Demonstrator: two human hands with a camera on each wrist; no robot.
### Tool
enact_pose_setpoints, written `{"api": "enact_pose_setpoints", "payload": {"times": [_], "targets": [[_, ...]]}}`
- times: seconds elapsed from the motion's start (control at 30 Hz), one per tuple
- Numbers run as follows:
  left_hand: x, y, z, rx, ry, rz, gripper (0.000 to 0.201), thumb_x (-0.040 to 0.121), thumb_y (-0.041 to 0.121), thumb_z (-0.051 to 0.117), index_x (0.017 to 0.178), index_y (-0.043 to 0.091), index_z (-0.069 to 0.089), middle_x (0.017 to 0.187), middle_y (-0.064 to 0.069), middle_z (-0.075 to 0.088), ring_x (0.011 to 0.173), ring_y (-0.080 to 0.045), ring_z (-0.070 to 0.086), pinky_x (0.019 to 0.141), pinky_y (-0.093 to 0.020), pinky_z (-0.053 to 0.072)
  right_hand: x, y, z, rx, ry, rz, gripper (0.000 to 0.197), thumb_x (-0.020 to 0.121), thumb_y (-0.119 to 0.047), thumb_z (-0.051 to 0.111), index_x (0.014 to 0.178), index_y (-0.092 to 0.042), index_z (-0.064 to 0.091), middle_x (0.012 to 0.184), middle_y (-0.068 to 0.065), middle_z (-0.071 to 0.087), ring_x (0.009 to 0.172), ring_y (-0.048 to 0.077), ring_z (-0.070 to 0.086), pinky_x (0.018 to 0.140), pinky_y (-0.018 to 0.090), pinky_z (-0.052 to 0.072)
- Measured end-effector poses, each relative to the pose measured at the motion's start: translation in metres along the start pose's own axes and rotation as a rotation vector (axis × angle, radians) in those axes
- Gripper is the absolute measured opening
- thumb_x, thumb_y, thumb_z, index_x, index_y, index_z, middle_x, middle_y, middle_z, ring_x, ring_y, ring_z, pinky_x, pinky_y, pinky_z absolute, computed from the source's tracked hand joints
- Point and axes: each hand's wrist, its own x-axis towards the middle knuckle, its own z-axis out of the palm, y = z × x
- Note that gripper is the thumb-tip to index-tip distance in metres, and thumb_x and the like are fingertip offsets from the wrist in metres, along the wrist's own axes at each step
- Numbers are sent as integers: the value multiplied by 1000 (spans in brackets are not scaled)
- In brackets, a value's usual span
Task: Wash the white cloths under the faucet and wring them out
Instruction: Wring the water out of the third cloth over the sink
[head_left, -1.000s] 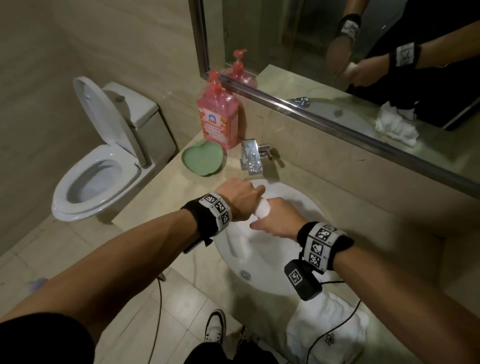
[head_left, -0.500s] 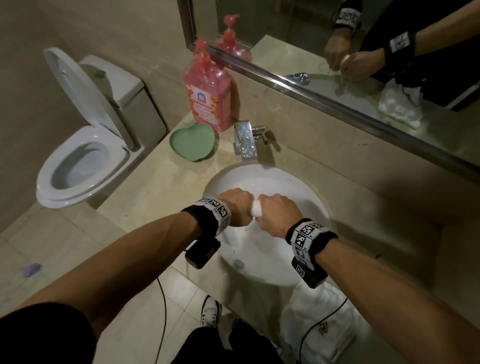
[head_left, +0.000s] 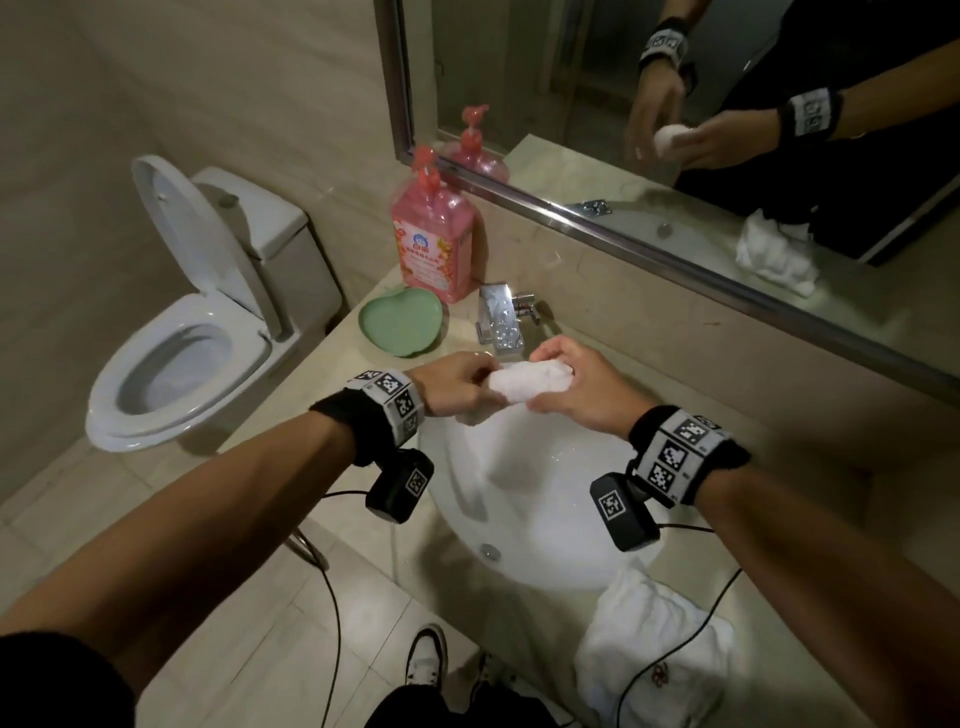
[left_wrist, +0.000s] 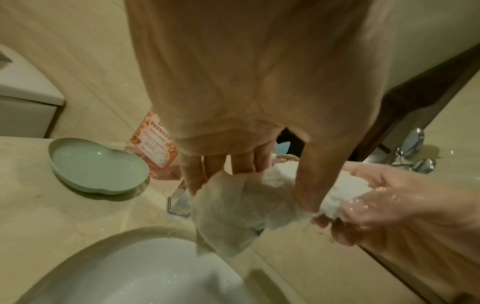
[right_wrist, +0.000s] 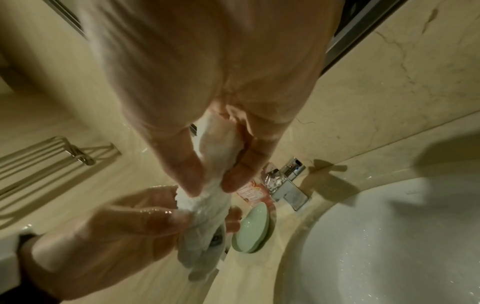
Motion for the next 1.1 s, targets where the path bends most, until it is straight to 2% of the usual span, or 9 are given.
{"api": "enact_pose_setpoints", "payload": {"times": [0.07, 0.17, 0.27, 0.43, 0.6, 0.73, 0.9, 1.03, 1.1], "targets": [[-6, -2, -7, -14, 60, 34, 42, 81, 24, 79, 116, 11, 58, 105, -12, 70, 93, -28, 66, 86, -38, 54, -4, -10, 4, 71, 36, -15, 49, 75, 2, 84, 115, -12, 60, 108, 6, 64, 87, 16, 64, 69, 26, 57], [-17, -3, -15, 23, 105, 90, 56, 82, 22, 79, 131, 18, 52, 95, -6, 68, 81, -20, 62, 78, -30, 51, -11, -21, 10, 140, 78, -33, 42, 80, -3, 83, 116, -12, 64, 109, 13, 66, 83, 20, 67, 73, 39, 62], [-29, 0, -21, 108, 142, 103, 58, 78, 25, 82, 127, 20, 52, 87, 2, 63, 78, -18, 60, 72, -28, 48, -17, -30, 17, 141, 102, -31, 41, 85, -20, 82, 121, -14, 62, 102, 11, 70, 70, 17, 68, 70, 36, 62], [-44, 3, -19, 116, 192, 104, 64, 66, 31, 90, 113, 12, 50, 104, -3, 64, 94, -22, 63, 83, -35, 54, -27, -49, 36, 52, 232, -44, 36, 85, -38, 80, 106, -16, 62, 87, 0, 72, 59, 8, 64, 56, 29, 56], [-56, 8, -12, -343, 46, 57, 72, 65, 12, 83, 127, 6, 46, 114, -16, 66, 104, -31, 66, 92, -45, 54, -38, -55, 49, 75, 347, -14, 33, 88, -49, 74, 92, -17, 68, 87, 0, 75, 74, 13, 68, 66, 28, 53], [-60, 9, -6, -488, -39, 63, 53, 64, 14, 72, 116, 11, 62, 108, -15, 72, 94, -29, 69, 81, -38, 55, -49, -55, 61, 305, 307, 10, 37, 93, -41, 70, 112, -9, 69, 100, 11, 76, 90, 27, 75, 73, 40, 63], [-61, 1, 0, -243, 69, 142, 50, 65, 38, 86, 108, 18, 71, 100, 1, 76, 93, -16, 73, 91, -42, 57, -58, -48, 52, 355, 234, 21, 55, 80, -36, 84, 121, -9, 61, 110, 10, 75, 95, 26, 75, 73, 40, 63], [-57, 5, 10, 109, 239, 122, 60, 64, 76, 70, 92, 23, 72, 88, 2, 75, 76, -10, 70, 69, -27, 58, -59, -38, 44, 299, 238, 26, 43, 83, -23, 84, 117, -15, 59, 113, 7, 73, 101, 26, 73, 84, 52, 61], [-55, 6, 14, 365, 306, 83, 66, 71, 80, 60, 82, 16, 68, 79, -4, 72, 69, -18, 67, 62, -31, 55, -60, -35, 41, 273, 266, 8, 43, 80, -21, 86, 114, -13, 60, 111, 8, 73, 102, 26, 72, 86, 54, 60]]}}
